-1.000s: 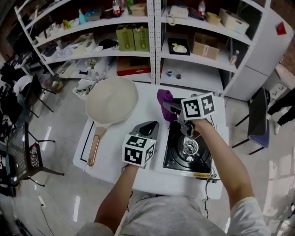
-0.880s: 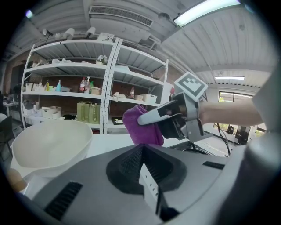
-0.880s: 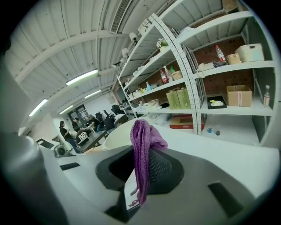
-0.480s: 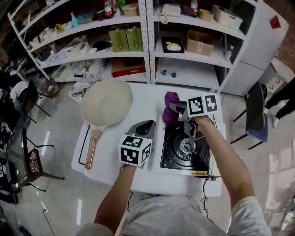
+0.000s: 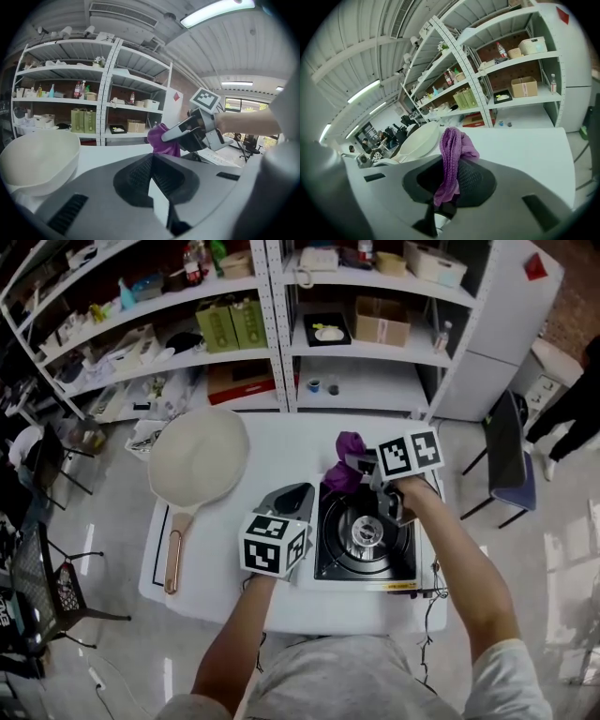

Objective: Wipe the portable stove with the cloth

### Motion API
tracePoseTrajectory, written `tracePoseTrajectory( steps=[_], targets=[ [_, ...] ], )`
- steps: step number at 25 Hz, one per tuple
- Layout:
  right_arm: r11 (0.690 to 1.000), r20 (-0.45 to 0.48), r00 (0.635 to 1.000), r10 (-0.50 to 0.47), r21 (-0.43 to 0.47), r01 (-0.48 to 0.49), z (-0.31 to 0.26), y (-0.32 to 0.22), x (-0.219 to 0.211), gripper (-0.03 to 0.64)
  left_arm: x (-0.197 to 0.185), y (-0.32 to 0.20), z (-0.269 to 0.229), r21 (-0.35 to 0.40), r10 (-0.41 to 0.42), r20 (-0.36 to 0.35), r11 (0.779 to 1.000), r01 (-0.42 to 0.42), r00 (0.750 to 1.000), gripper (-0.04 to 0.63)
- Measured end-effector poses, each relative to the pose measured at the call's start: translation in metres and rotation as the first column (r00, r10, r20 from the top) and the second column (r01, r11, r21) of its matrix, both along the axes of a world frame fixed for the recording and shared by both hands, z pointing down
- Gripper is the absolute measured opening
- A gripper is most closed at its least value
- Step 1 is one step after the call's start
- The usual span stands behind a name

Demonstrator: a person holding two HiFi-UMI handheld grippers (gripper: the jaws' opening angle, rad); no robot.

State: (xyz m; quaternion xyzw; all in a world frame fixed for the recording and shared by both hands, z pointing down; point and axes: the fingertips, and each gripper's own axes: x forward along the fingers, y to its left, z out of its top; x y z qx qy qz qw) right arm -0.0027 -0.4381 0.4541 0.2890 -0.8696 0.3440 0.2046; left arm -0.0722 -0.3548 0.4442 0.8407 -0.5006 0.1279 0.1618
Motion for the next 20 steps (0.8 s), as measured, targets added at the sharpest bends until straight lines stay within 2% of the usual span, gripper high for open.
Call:
tracePoseTrajectory(
  steps=[7,20],
  targets=[
    [0.999,-0.022,0.999,0.031,0.01,-0.031,0.001,0.003,0.028,0.061,0.016,-0.001,-0.001,0.005,0.032,0.0,0.999,-0.032,0.999,0.005],
    [0.988,-0.014,0.988,0.152,-0.001,-0.152,-0.001,0.002,0.096,0.061,0.039,-0.007,-0.005,0.011,0.077,0.003,0.997,-0.077,0.997,0.005]
  ],
)
